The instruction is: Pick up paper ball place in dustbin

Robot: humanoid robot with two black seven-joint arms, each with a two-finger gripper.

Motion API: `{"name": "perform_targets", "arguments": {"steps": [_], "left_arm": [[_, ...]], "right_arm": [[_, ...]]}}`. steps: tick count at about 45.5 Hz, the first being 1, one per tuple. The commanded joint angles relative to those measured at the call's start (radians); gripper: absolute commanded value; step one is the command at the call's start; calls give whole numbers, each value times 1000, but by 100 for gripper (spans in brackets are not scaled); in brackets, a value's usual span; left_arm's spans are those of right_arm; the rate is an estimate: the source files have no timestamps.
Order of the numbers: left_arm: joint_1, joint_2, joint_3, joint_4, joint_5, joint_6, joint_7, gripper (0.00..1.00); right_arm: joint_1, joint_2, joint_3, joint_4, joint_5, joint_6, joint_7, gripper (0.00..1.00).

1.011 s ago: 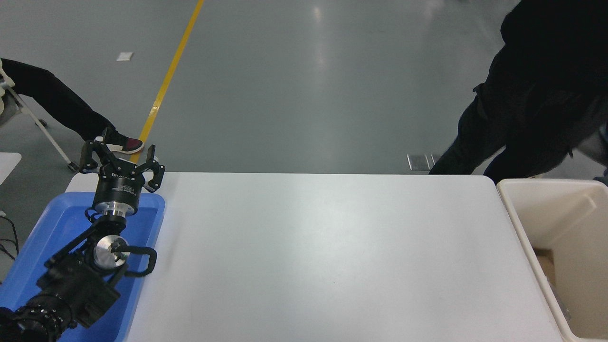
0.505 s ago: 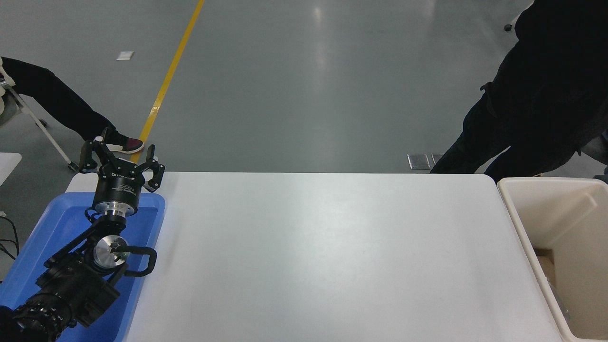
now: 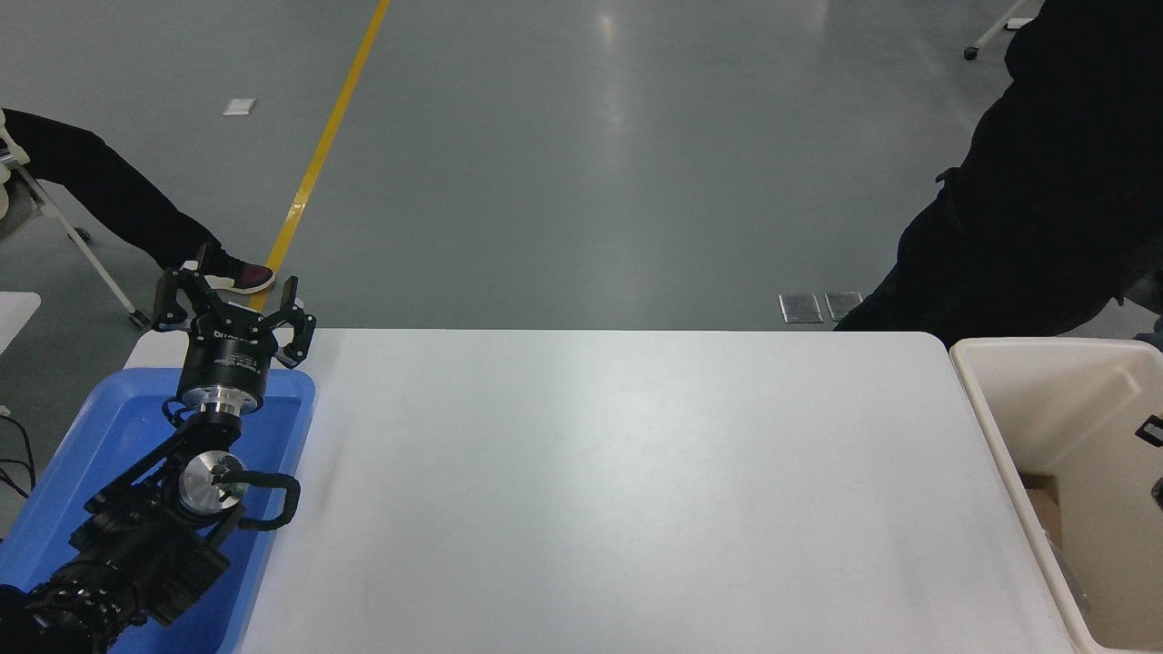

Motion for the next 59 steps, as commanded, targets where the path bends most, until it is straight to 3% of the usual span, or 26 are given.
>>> {"name": "perform_targets", "arguments": {"steps": [1, 3, 9, 22, 30, 33, 43, 53, 59], "left_arm": [[0, 0, 0, -1, 0, 0, 0, 99], [0, 1, 0, -1, 0, 0, 0, 99], [1, 0, 0, 0, 0, 0, 0, 99], [0, 0, -2, -1, 0, 0, 0, 99], [0, 1, -2, -1, 0, 0, 0, 99], [0, 1, -2, 0, 0, 0, 0, 99], [0, 1, 0, -1, 2, 0, 0, 99], [0, 1, 0, -1, 0, 0, 0, 99], [0, 1, 0, 1, 0, 0, 0, 99]], "right_arm": [[-11, 18, 6, -23, 1, -46, 0, 48], [-9, 16, 8, -21, 1, -77, 0, 70], [-9, 10, 9, -3, 4, -117, 0, 82], [46, -47, 29, 134, 6, -117, 0, 83], [228, -191, 17, 431, -5, -116, 0, 84], [342, -243, -8, 564, -5, -113, 0, 100], [718, -332, -253, 963, -5, -68, 0, 100], [1124, -274, -480, 1241, -22, 142, 0, 100], [1310, -173, -520, 1281, -19, 439, 0, 100]]}}
